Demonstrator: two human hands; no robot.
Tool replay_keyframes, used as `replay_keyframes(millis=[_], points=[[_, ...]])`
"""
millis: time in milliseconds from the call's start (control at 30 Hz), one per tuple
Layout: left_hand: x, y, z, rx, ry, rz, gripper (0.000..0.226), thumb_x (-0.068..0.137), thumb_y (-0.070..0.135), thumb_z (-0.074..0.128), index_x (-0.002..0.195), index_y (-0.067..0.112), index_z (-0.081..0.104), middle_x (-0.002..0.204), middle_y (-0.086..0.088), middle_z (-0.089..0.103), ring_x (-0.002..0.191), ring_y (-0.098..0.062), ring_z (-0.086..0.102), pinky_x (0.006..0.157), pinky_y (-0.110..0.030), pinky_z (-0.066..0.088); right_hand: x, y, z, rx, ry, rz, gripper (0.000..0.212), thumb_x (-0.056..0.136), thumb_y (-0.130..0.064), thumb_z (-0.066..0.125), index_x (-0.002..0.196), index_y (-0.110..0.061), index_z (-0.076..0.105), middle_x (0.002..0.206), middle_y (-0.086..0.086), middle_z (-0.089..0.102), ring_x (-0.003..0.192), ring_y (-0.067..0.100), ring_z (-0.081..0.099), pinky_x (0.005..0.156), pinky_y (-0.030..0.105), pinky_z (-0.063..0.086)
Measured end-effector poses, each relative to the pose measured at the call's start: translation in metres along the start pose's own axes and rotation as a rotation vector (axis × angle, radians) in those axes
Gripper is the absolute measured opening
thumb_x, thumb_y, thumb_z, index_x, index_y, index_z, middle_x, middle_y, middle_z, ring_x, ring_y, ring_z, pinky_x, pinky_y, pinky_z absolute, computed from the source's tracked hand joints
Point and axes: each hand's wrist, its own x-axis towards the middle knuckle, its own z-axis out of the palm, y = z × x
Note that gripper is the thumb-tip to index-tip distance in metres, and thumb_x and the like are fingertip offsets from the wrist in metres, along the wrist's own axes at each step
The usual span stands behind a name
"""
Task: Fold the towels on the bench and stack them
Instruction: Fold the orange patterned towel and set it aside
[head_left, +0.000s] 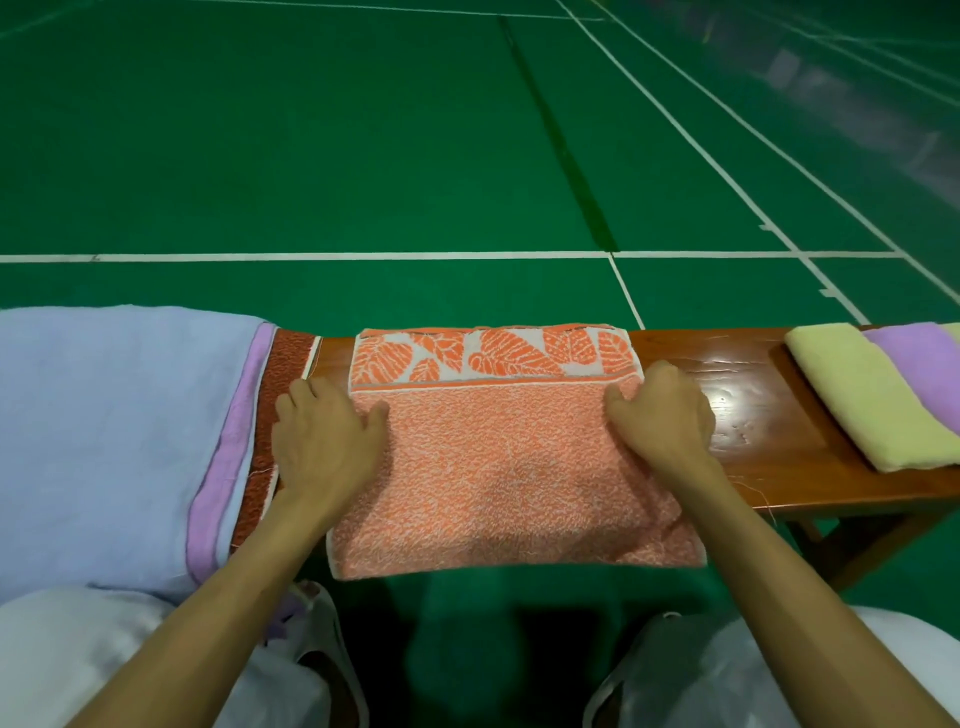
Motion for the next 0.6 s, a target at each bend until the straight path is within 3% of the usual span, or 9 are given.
replay_keyframes(millis=[67,167,267,333,433,467,533,600], points=[[0.006,-0.005,0.001,-0.026,-0.047,0.053,0.041,0.099,0.043,0.06,0.099,0.002,0.06,0.112,-0.021,0.058,0.109,-0.043,0.054,0.077,-0.049,0.047,0.001,0.002,-0.002,0.064,-0.045,0.0,0.032,0.091,-0.043,0.066,0.08,-0.013,0.063,0.088,0.008,0.069,0.08,0.035,0.063,0.067,0.037,0.049],[0.006,-0.011,-0.003,-0.191,-0.011,0.149,0.039,0.1,0.031,0.059,0.07,0.007,0.053,0.08,-0.013,0.057,0.081,-0.039,0.059,0.058,-0.036,0.035,-0.003,0.004,-0.005,0.016,-0.065,-0.106,0.03,0.096,-0.041,0.063,0.082,-0.015,0.061,0.084,0.003,0.063,0.079,0.031,0.06,0.064,0.035,0.041],[-0.004,-0.005,-0.015,-0.402,-0.005,0.159,0.02,0.104,0.026,0.057,0.088,0.015,0.053,0.08,0.0,0.057,0.073,-0.021,0.054,0.057,-0.033,0.031,0.0,0.013,-0.01,0.094,-0.079,-0.193,0.02,0.099,-0.036,0.062,0.095,-0.017,0.057,0.093,0.005,0.065,0.084,0.029,0.06,0.072,0.043,0.05],[-0.001,-0.003,-0.022,-0.669,-0.142,0.042,0.015,0.103,0.027,0.06,0.101,0.014,0.053,0.093,-0.002,0.064,0.08,-0.019,0.061,0.062,-0.033,0.041,0.001,0.021,-0.016,0.343,-0.169,-0.163,0.019,0.098,-0.023,0.067,0.112,-0.016,0.056,0.105,0.008,0.069,0.092,0.028,0.066,0.08,0.048,0.055],[0.007,-0.007,-0.034,-0.972,-0.286,-0.089,0.034,0.094,0.012,0.073,0.121,0.019,0.055,0.113,-0.003,0.07,0.096,-0.022,0.071,0.074,-0.038,0.057,-0.003,0.025,-0.039,0.863,-0.455,-0.102,0.072,0.09,0.002,0.072,0.146,-0.028,0.039,0.107,0.017,0.075,0.095,0.028,0.074,0.079,0.049,0.061],[0.01,-0.009,-0.039,-0.995,-0.313,-0.082,0.042,0.091,0.005,0.074,0.125,0.023,0.056,0.118,-0.001,0.07,0.101,-0.022,0.071,0.081,-0.042,0.059,-0.003,0.027,-0.045,0.965,-0.524,-0.125,0.08,0.086,0.007,0.071,0.149,-0.03,0.038,0.106,0.017,0.076,0.095,0.028,0.076,0.077,0.045,0.063],[0.013,-0.01,-0.049,-0.982,-0.395,-0.029,0.054,0.087,-0.007,0.071,0.128,0.026,0.06,0.12,0.004,0.072,0.107,-0.018,0.07,0.088,-0.043,0.058,-0.001,0.03,-0.055,1.029,-0.583,-0.202,0.075,0.082,0.011,0.071,0.148,-0.02,0.049,0.113,0.016,0.076,0.102,0.028,0.075,0.078,0.037,0.063],[0.016,-0.013,-0.057,-0.915,-0.472,0.039,0.053,0.088,-0.015,0.066,0.127,0.021,0.066,0.107,0.001,0.079,0.098,-0.013,0.075,0.078,-0.032,0.062,-0.001,0.033,-0.063,1.014,-0.575,-0.212,0.062,0.08,0.004,0.073,0.138,-0.011,0.06,0.118,0.013,0.075,0.108,0.031,0.073,0.082,0.037,0.063]])
